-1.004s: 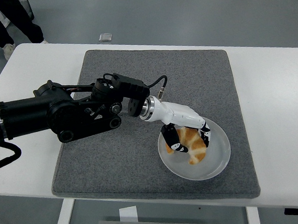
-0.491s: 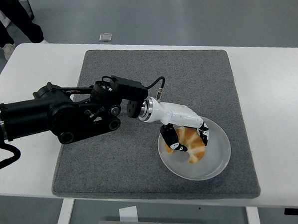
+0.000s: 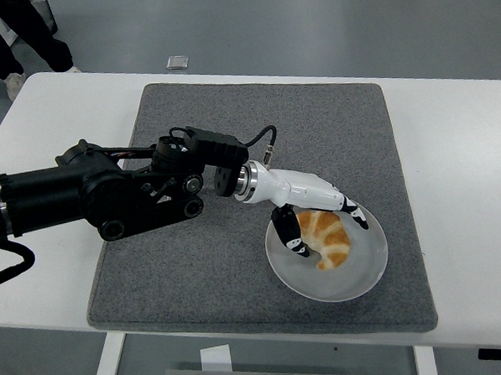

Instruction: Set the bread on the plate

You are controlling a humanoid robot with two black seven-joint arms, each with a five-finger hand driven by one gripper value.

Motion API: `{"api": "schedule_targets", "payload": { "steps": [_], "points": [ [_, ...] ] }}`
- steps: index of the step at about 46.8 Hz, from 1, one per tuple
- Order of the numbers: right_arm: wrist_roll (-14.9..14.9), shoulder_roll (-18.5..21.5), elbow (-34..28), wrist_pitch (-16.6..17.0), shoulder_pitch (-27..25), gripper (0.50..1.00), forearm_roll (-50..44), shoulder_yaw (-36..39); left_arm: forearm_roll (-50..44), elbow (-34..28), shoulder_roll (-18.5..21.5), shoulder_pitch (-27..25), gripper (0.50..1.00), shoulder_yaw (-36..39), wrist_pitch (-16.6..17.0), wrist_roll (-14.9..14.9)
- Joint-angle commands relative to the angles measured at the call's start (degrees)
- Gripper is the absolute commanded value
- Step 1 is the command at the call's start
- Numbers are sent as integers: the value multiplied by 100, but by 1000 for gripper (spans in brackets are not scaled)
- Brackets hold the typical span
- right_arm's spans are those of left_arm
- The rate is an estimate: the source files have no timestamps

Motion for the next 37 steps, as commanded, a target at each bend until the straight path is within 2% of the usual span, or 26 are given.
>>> {"api": "schedule_targets", "payload": {
  "steps": [1, 16, 23, 30, 32, 37],
  "points": [
    [-3, 0, 0, 0, 0, 954, 0, 0, -98, 0, 0, -8, 994, -34, 74, -8],
    [-3, 0, 0, 0, 0, 954, 0, 0, -1231, -9, 53, -61, 994, -402, 127, -52],
    [6, 0, 0, 0, 0, 952, 0, 0, -1908, 8, 149, -17, 994, -859, 127, -44],
    [-3, 0, 0, 0, 0, 952, 0, 0, -2962, 342, 255, 9, 994, -1360, 162, 0],
    [-3, 0, 0, 0, 0, 952, 0, 0, -3331, 474, 255, 9, 994, -1431, 214, 0],
    [-3, 0, 0, 0, 0, 952, 0, 0, -4350, 825, 255, -8, 999, -1580, 583, 9]
  ]
}}
